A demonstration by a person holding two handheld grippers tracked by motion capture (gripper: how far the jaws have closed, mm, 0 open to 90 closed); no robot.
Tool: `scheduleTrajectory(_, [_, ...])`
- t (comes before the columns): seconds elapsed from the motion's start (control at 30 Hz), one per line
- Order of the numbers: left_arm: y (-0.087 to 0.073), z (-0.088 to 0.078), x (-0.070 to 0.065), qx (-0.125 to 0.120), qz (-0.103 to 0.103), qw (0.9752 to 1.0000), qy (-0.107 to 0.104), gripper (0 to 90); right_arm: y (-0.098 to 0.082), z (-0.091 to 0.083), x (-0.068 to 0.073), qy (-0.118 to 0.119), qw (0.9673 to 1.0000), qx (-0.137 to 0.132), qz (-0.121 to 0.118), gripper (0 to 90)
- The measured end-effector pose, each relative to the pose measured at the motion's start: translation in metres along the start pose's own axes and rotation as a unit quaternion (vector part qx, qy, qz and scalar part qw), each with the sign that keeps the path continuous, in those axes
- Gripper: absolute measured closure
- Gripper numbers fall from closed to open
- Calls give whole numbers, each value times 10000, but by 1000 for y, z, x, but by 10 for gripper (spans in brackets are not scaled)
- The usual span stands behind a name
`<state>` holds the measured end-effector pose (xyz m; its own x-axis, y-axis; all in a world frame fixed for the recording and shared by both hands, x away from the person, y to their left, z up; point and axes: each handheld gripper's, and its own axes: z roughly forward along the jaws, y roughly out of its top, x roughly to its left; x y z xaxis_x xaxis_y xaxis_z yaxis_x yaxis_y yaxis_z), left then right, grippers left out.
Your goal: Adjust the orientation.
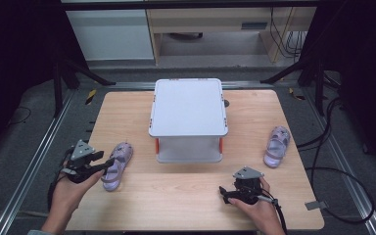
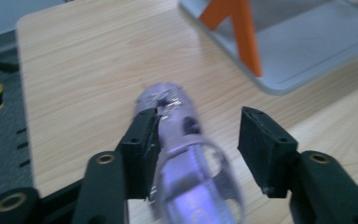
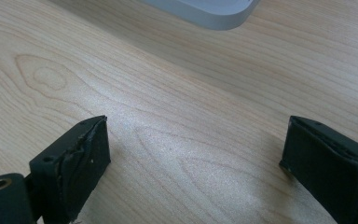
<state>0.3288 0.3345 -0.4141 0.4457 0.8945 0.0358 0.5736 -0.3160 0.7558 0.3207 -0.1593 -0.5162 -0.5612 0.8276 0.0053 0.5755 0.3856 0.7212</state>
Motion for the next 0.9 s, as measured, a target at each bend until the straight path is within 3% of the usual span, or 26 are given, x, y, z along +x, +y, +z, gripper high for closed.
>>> scheduleTrajectory(0.1, [-9, 2, 9, 105, -93, 9999, 48, 575, 0, 0, 0, 1, 10000, -7, -2, 80])
scheduleTrajectory(0.33, [-28, 12, 17, 262, -164, 9995, 89, 610, 0, 0, 0, 5, 10000, -12, -5, 80])
scheduleTrajectory(0.8, [-41, 39, 20, 530, -237, 9983, 52, 626, 0, 0, 0, 11, 10000, -15, -8, 81])
scheduleTrajectory(0.9, [-41, 42, 20, 588, -295, 9978, 13, 701, 0, 0, 0, 12, 10000, -16, -8, 81])
